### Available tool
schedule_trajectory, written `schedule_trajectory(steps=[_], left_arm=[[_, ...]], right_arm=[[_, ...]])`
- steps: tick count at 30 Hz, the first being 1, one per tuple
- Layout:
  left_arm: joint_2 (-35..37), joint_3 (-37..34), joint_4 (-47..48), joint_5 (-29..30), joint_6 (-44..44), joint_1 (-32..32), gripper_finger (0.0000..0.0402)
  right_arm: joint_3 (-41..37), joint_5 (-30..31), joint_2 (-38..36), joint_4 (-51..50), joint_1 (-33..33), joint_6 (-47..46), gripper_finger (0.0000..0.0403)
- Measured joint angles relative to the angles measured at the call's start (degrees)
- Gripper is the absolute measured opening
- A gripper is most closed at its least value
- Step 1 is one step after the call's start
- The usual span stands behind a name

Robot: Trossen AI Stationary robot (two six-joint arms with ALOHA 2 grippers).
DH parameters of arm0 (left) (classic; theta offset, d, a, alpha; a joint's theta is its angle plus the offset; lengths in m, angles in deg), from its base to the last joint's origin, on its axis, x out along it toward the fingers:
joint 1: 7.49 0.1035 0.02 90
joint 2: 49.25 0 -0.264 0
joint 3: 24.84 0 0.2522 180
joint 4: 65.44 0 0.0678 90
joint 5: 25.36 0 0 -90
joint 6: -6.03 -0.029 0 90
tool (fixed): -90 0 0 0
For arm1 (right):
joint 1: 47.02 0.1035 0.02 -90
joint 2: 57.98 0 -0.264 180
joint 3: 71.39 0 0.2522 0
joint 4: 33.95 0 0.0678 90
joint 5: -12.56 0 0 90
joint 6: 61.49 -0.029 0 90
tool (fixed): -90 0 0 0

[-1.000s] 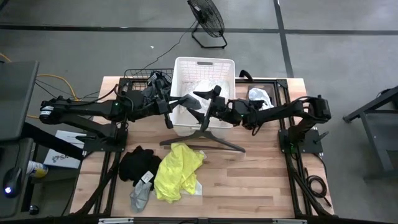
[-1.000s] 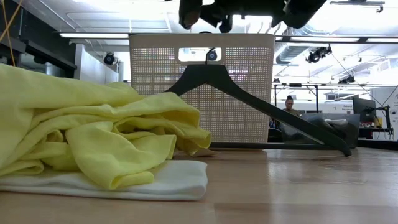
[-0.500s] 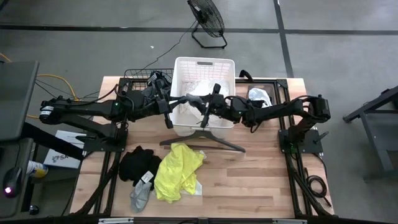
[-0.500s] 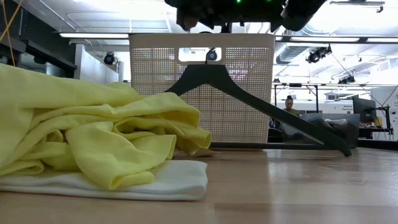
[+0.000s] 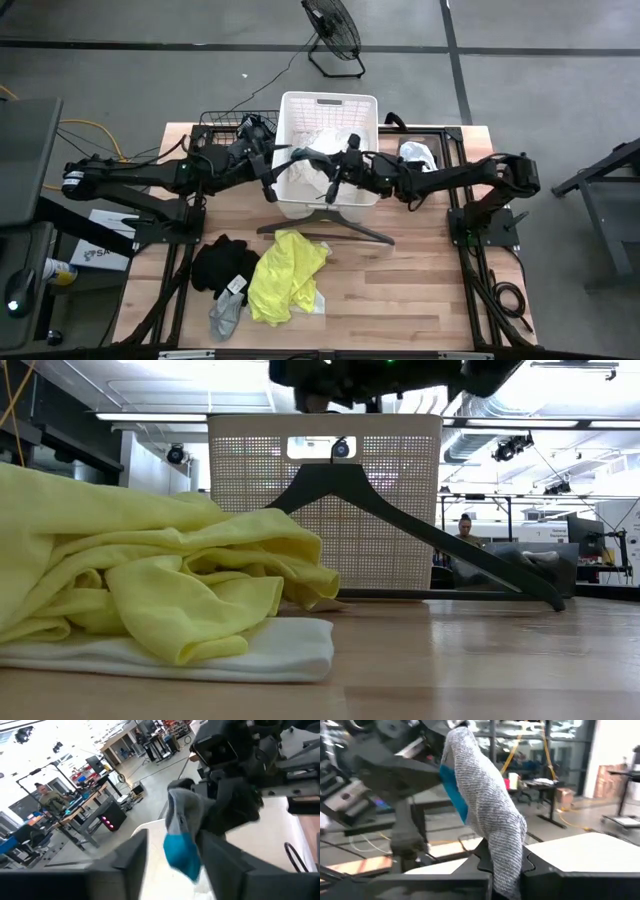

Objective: Pick & Place Cloths
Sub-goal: Put the grey blue sock into the black bin

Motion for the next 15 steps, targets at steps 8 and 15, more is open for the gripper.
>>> schedule_trajectory(steps=[8, 15], left_arm=[[2.3, 0.0, 4.7, 0.2, 5.0, 0.0, 0.0302], [2.8, 0.0, 9.4, -0.1, 9.5, 0.0, 0.0317]], right_arm=[[0.0, 13.5, -10.7, -20.6, 0.5, -2.9, 0.0004], [0.0, 36.1, -20.7, -47.0, 2.5, -12.6, 0.0004]])
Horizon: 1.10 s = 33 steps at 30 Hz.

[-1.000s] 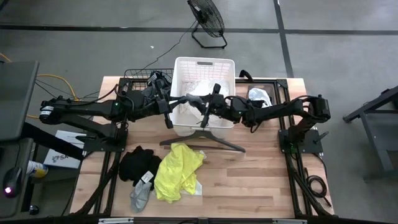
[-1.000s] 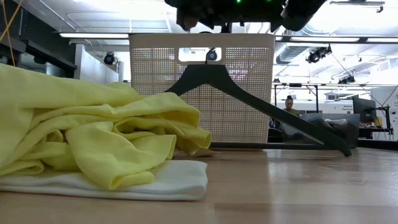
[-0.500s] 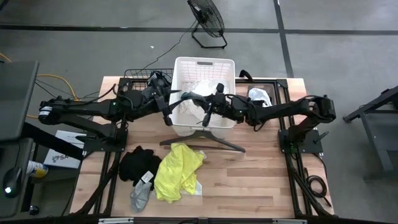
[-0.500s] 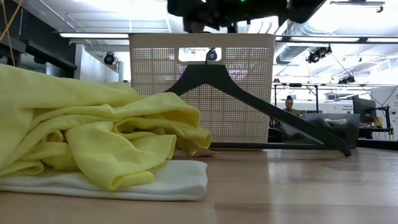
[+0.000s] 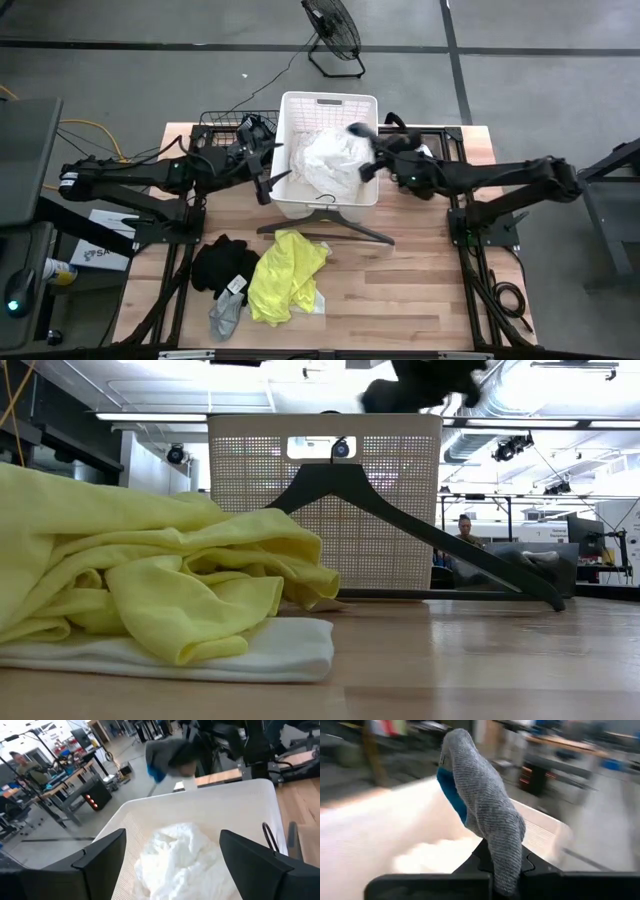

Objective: Pick & Place Cloths
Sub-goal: Put the grey blue sock into the black bin

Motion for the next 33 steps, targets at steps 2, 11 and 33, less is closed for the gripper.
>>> schedule_trajectory(steps=[2, 11, 33], left_arm=[[0.0, 0.0, 0.5, 0.0, 0.5, 0.0, 0.0317], [0.0, 0.0, 0.3, -0.1, 2.1, 0.0, 0.0317], [0.0, 0.0, 3.1, -0.2, 4.0, 0.0, 0.0317]], right_arm=[[0.0, 5.0, -2.1, -8.8, 0.3, -6.1, 0.0004], [0.0, 6.5, -4.8, -43.8, -4.6, -38.3, 0.0004], [0.0, -18.7, 6.9, -60.3, -25.6, -17.0, 0.0004]])
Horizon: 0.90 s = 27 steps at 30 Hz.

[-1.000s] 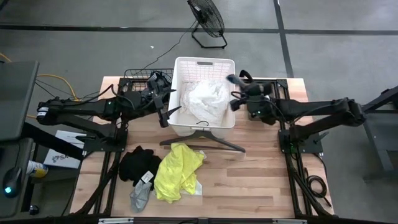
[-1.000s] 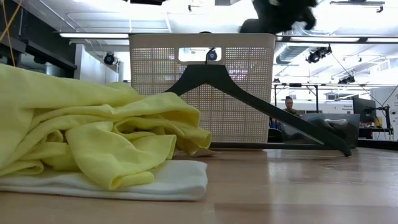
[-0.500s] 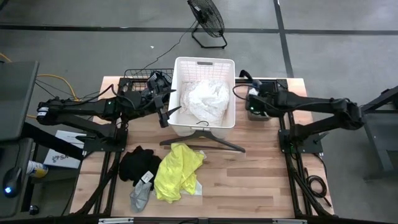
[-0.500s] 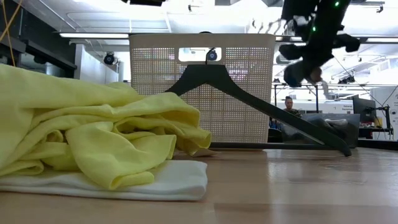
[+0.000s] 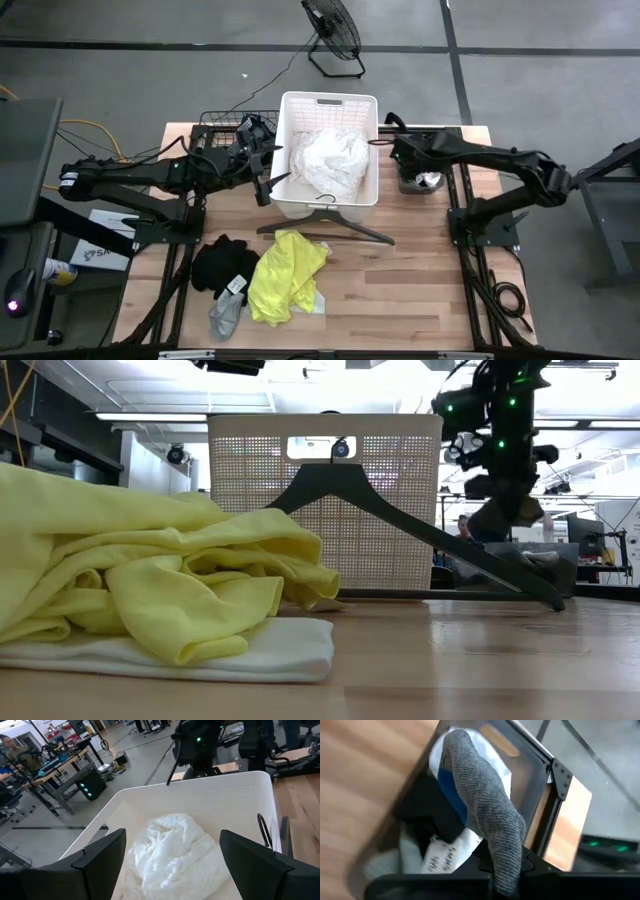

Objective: Pick & Place Cloths
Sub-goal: Put the grey blue sock into the black bin

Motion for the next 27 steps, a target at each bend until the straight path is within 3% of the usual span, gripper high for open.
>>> schedule_trajectory(steps=[10, 23, 27], left_arm=[[0.0, 0.0, 0.0, 0.0, 0.2, 0.0, 0.0317], [0.0, 0.0, 0.4, 0.0, 0.2, 0.0, 0.0317], [0.0, 0.0, 1.2, 0.0, 0.7, 0.0, 0.0317]], right_arm=[[0.1, -3.9, 6.4, 0.1, -5.6, 24.1, 0.0004], [0.1, -4.1, 16.9, 3.4, -10.9, 32.8, 0.0004], [0.0, -6.6, 18.3, 5.9, -11.9, 34.9, 0.0004]])
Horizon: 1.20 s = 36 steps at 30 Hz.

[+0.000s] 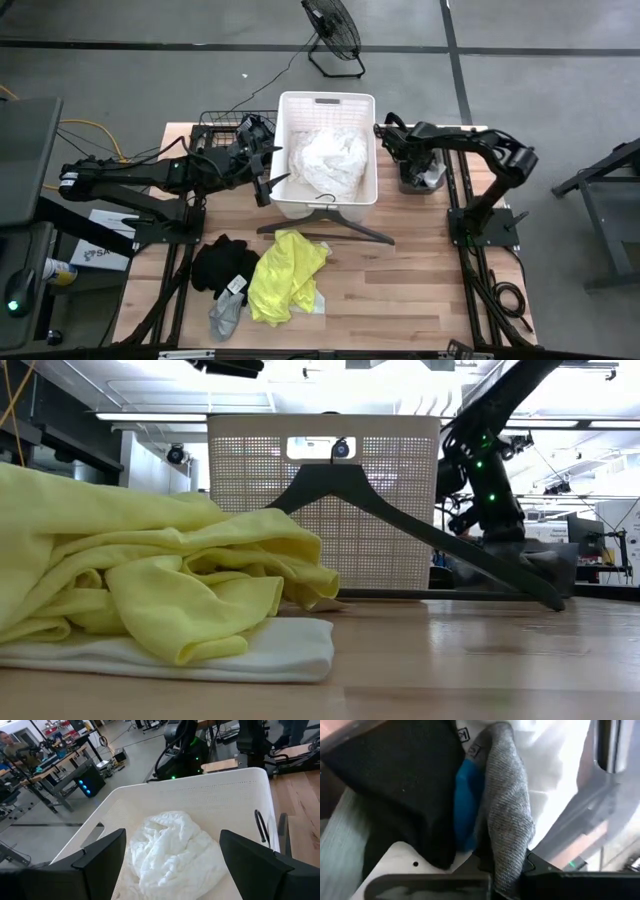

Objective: Pick & Place Cloths
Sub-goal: Put the grey blue sock into the black bin, then put the bottom black underwear into the wire basket

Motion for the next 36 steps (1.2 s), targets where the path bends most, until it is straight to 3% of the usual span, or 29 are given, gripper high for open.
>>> schedule_trajectory(steps=[18, 26, 36], left_arm=[[0.0, 0.0, 0.9, 0.0, 0.8, 0.0, 0.0317], [0.0, 0.0, 0.9, 0.0, 0.8, 0.0, 0.0317], [0.0, 0.0, 0.9, 0.0, 0.9, 0.0, 0.0317]], right_arm=[[-0.1, -3.1, 0.5, 0.9, -1.2, -1.9, 0.0010], [-0.1, -3.3, -4.7, 0.0, -1.1, -6.5, 0.0090], [-0.1, -4.4, -16.4, -0.2, -1.1, -11.5, 0.0202]])
